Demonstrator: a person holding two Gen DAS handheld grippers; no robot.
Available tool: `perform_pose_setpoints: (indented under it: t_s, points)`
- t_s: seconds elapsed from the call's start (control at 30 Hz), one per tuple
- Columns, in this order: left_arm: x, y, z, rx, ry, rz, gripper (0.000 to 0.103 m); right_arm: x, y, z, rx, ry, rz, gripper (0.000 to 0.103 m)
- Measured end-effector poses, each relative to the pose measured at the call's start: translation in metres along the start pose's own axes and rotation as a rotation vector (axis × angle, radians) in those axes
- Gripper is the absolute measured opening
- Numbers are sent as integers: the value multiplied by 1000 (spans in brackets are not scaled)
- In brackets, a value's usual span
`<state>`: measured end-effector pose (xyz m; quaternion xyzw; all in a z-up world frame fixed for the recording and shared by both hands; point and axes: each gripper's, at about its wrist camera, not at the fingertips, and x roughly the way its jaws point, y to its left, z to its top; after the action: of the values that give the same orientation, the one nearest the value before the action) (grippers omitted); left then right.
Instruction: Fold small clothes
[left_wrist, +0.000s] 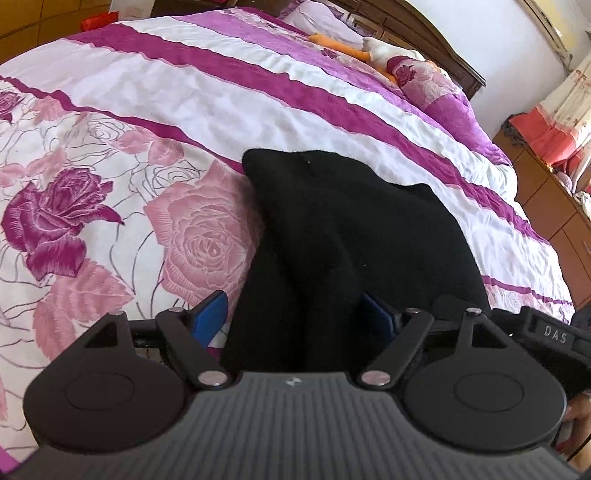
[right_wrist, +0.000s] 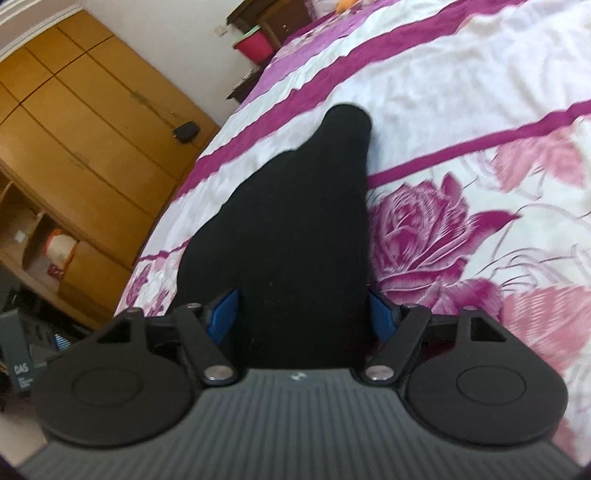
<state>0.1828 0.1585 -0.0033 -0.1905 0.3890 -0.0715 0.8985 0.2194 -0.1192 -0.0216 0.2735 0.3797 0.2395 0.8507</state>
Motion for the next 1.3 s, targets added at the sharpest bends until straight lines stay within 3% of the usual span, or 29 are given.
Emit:
perform_pose_setpoints:
  t_s: [0.6, 0.63, 0.73, 0.87, 1.1, 1.3]
  points:
    - [25, 0, 1, 12, 34, -107, 85, 10, -3, -3, -44, -20, 51, 76]
    - [25, 0, 1, 9, 38, -129, 83, 11, -1, -3, -43, -22, 54, 75]
    - [29, -2, 1, -33, 58, -194, 65, 12, -2, 0, -11, -20, 61, 60]
    - [26, -5, 1, -70, 47, -212, 51, 3, 2, 4, 13, -27, 64, 50]
    - [2, -16, 3, -108, 65, -272, 49, -25, 15, 11, 47, -50, 75, 45]
    - [-23, -37, -18, -122, 88, -349, 49, -69, 12, 2, 85, -44, 54, 45]
